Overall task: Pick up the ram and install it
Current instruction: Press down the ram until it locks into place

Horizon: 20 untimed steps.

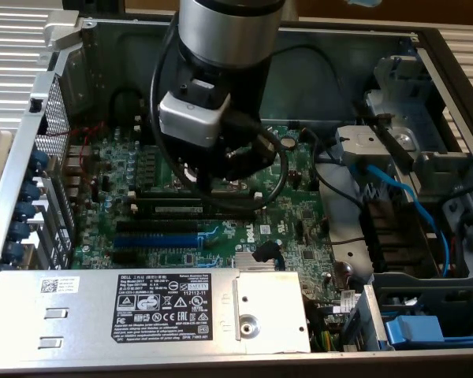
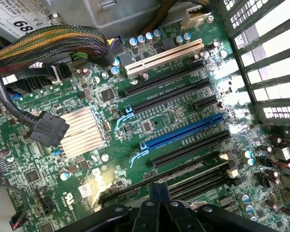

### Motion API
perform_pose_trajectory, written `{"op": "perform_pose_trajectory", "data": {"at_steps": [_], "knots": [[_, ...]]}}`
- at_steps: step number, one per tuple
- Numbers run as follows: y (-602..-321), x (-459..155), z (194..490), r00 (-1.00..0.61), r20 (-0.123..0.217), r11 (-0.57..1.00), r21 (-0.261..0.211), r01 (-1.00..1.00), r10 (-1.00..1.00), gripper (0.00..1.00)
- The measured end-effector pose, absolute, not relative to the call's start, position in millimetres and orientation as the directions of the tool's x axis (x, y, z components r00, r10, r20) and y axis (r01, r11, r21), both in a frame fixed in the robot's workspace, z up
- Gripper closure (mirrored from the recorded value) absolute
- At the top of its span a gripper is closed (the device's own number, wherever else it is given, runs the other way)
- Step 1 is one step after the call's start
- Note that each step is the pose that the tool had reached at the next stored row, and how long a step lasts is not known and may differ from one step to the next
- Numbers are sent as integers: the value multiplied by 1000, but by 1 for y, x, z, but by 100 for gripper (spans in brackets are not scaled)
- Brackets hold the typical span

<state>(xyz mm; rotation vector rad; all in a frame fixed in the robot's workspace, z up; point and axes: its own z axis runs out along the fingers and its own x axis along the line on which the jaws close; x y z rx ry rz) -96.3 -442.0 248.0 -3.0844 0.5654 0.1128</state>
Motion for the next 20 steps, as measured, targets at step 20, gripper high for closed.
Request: {"op": "perform_pose_trajectory", "data": {"at_steps": [20], "knots": [[-442,-96,248,998,-68,-1000,8,-10,-10,89]]}}
